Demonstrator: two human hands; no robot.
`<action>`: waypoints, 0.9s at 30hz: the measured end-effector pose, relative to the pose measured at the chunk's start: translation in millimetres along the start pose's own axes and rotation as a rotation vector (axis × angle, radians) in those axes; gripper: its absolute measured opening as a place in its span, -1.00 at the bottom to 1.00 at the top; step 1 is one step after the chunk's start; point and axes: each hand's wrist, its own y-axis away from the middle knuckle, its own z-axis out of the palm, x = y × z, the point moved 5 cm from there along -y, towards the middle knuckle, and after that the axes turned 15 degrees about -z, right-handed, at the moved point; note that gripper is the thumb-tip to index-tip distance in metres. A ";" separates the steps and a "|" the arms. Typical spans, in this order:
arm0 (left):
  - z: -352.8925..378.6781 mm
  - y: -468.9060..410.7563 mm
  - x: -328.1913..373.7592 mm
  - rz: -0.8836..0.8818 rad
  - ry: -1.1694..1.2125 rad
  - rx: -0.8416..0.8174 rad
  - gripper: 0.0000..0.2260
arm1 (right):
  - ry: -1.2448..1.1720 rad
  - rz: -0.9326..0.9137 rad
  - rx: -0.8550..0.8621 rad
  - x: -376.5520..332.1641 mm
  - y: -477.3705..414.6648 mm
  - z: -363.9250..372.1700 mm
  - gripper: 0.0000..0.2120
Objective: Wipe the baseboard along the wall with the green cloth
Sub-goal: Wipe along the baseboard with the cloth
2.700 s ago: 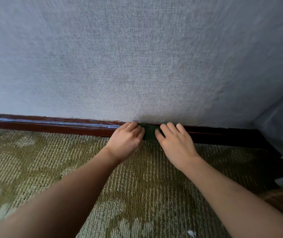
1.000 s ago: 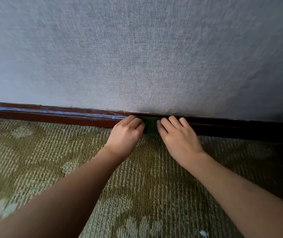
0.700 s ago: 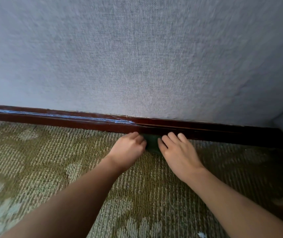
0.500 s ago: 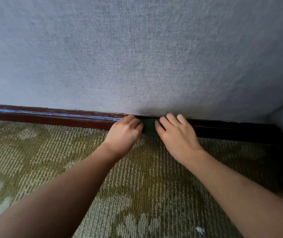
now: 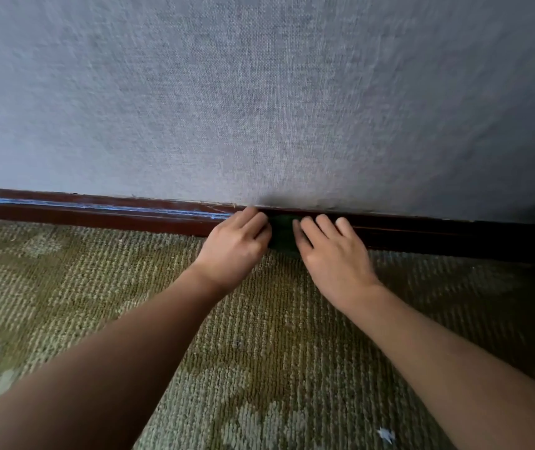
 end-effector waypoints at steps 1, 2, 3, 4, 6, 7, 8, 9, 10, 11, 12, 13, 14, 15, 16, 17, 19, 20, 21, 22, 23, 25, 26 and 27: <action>0.6 2.4 0.9 0.003 -0.006 -0.018 -0.75 | 0.006 -0.011 -0.004 -0.2 -0.3 -0.1 -0.68; 1.5 4.4 1.1 0.007 -0.007 -0.018 -0.74 | 0.013 -0.022 -0.003 0.5 -0.5 -0.9 -0.68; 0.7 5.6 1.1 0.001 -0.011 -0.024 -0.74 | 0.021 -0.031 0.002 1.5 -0.7 -2.4 -0.67; -1.1 6.2 0.9 -0.003 -0.016 -0.016 -0.74 | 0.031 -0.038 0.011 2.5 -1.0 -4.2 -0.67; -7.2 4.9 -0.7 0.000 -0.033 0.019 -0.75 | 0.057 -0.050 0.027 4.1 -2.9 -10.3 -0.69; -11.1 3.7 -2.0 0.012 -0.043 0.046 -0.75 | 0.070 -0.054 0.039 5.0 -4.4 -14.6 -0.68; -15.3 2.4 -3.9 0.024 -0.056 0.078 -0.76 | 0.086 -0.055 0.055 5.9 -6.2 -19.0 -0.67; -19.7 0.8 -6.4 0.025 -0.072 0.103 -0.76 | 0.097 -0.049 0.069 7.0 -8.2 -22.9 -0.66; -21.9 0.1 -8.9 0.020 -0.081 0.130 -0.76 | 0.099 -0.035 0.078 7.4 -8.8 -25.2 -0.65; -25.3 -0.6 -10.4 0.015 -0.086 0.152 -0.76 | 0.103 -0.021 0.085 7.6 -9.2 -28.2 -0.65; -27.1 -1.3 -10.0 0.014 -0.088 0.166 -0.76 | 0.109 -0.014 0.082 6.9 -8.7 -29.5 -0.65; -25.7 -1.8 -8.2 0.016 -0.091 0.161 -0.77 | 0.109 -0.013 0.066 5.9 -7.3 -27.3 -0.65; -22.5 -2.4 -6.1 0.024 -0.093 0.141 -0.77 | 0.104 -0.019 0.047 5.2 -5.7 -24.2 -0.64; -18.1 -2.0 -3.3 0.029 -0.088 0.110 -0.78 | 0.099 -0.022 0.036 4.7 -3.3 -21.9 -0.63; -14.1 -2.3 -2.0 0.029 -0.077 0.080 -0.78 | 0.101 -0.021 0.036 5.9 -2.7 -20.1 -0.63; -10.6 -3.1 -1.2 0.027 -0.059 0.057 -0.78 | 0.105 -0.019 0.042 7.6 -3.1 -18.8 -0.63; -6.0 -4.8 -2.9 0.007 -0.025 0.027 -0.78 | 0.092 -0.016 0.068 10.1 -4.3 -15.8 -0.63; -4.2 -4.4 -3.8 -0.006 -0.006 0.015 -0.78 | 0.083 -0.014 0.080 10.4 -3.6 -14.5 -0.63; -2.8 -3.4 -4.9 -0.016 0.012 0.014 -0.78 | 0.072 -0.015 0.089 10.1 -3.1 -13.2 -0.64; -1.7 -2.4 -5.3 -0.028 0.019 0.014 -0.77 | 0.064 -0.014 0.090 9.3 -2.6 -12.0 -0.64; -0.5 -1.6 -5.0 -0.034 0.023 0.013 -0.77 | 0.062 -0.013 0.089 8.6 -1.3 -10.8 -0.63; 0.3 -1.6 -4.9 -0.028 0.022 0.011 -0.77 | 0.058 -0.012 0.088 8.6 0.0 -9.1 -0.61; 0.4 -1.6 -5.0 -0.019 0.018 0.017 -0.78 | 0.059 -0.019 0.086 8.1 1.2 -7.8 -0.62; 0.4 -1.5 -4.9 -0.008 0.012 0.025 -0.78 | 0.060 -0.027 0.085 6.8 2.5 -6.2 -0.63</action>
